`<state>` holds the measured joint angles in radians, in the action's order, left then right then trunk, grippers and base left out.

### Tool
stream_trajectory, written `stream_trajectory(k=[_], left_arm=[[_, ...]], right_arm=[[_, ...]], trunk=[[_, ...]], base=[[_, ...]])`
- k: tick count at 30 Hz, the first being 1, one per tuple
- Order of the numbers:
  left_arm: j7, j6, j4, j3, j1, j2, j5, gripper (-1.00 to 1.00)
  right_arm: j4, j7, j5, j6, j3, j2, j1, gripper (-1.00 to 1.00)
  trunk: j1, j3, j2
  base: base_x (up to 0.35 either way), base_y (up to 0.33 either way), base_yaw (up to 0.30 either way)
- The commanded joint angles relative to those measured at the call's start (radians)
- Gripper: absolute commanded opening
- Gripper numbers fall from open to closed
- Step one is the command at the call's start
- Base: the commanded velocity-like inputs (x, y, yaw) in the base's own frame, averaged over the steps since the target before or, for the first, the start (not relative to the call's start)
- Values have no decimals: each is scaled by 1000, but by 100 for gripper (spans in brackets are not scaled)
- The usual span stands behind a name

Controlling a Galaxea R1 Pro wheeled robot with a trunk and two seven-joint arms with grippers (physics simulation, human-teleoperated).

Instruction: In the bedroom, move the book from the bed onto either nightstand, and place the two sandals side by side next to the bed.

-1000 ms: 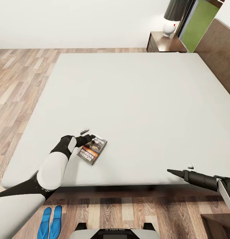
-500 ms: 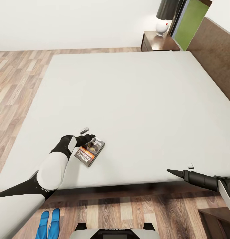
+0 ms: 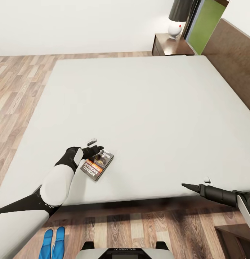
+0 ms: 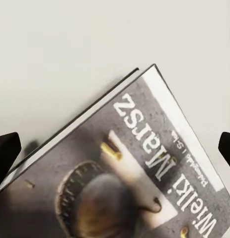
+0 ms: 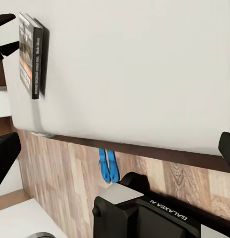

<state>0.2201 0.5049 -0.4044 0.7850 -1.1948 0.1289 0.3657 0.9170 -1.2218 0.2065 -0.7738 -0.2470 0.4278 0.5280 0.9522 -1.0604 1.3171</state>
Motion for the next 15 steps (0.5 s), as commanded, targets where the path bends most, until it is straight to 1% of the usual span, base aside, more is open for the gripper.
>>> stream_trajectory(k=[1,3,6,15], left_arm=[[10,7,7,9,0,1,-2,100],[10,7,7,9,0,1,-2,100],[10,7,7,9,0,1,-2,100],[10,7,7,9,0,1,-2,100]], right_arm=[[0,-1,4,-7,0,0,0,100],[0,-1,4,-7,0,0,0,100],[0,-1,4,-7,0,0,1,100],[0,-1,4,-7,0,0,0,100]], trunk=[[0,0,0],[0,1,0],[0,2,0],[0,2,0]], base=[[0,0,-189],[0,0,-169],[0,0,-87],[0,0,-12]])
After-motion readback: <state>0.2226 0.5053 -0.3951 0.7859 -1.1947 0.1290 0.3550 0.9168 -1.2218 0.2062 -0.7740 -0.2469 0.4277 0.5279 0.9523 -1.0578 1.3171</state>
